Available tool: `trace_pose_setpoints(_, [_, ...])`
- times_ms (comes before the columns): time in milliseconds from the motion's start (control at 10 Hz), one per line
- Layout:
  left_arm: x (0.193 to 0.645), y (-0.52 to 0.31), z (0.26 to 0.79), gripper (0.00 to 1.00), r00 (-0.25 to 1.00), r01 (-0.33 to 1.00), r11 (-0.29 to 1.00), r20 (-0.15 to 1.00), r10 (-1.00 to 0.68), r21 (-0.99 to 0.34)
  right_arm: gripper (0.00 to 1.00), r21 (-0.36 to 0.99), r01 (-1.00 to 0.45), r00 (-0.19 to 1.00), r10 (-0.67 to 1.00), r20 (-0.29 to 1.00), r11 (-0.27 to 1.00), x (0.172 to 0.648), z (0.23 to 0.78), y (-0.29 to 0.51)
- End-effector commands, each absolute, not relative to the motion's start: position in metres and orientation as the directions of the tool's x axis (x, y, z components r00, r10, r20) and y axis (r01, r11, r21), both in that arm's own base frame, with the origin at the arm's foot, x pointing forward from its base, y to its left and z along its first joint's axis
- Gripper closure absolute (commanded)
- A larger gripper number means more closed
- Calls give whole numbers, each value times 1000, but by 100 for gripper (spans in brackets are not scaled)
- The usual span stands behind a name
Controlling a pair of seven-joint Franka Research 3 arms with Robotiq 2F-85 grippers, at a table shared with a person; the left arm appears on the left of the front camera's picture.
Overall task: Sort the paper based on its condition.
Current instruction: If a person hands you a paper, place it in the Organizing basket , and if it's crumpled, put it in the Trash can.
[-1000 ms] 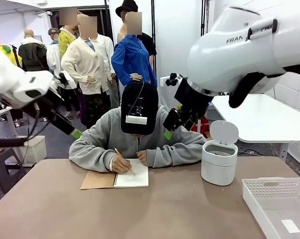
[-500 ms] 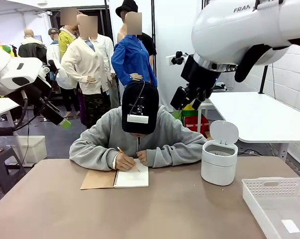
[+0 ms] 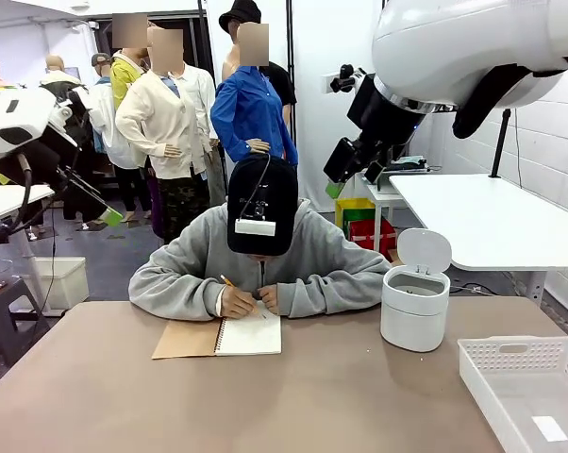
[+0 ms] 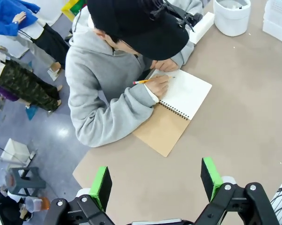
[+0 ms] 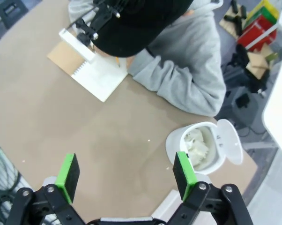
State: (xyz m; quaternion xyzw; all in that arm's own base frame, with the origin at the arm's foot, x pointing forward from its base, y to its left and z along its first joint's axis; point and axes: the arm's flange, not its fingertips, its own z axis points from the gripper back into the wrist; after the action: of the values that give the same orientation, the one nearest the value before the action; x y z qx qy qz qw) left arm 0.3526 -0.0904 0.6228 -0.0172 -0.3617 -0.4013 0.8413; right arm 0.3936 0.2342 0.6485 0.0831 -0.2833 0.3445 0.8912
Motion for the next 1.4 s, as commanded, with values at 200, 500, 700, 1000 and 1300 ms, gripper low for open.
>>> trace_pose_setpoints(200, [353,-90,623,0,416,688,677,622,-663,261,0,-53,-664,606,579,546,746,394,649,234])
trace_pose_setpoints(500, [353,-90,623,0,416,688,677,622,-663,261,0,-53,-664,606,579,546,746,394,649,234])
trace_pose_setpoints(700, [353,-90,623,0,416,688,677,622,-663,261,0,-53,-664,606,579,546,746,394,649,234])
trace_pose_setpoints(1000, [353,-90,623,0,416,688,677,622,-663,261,0,-53,-664,606,579,546,746,394,649,234])
trace_pose_setpoints(1300, [353,-90,623,0,416,688,677,622,-663,261,0,-53,-664,606,579,546,746,394,649,234])
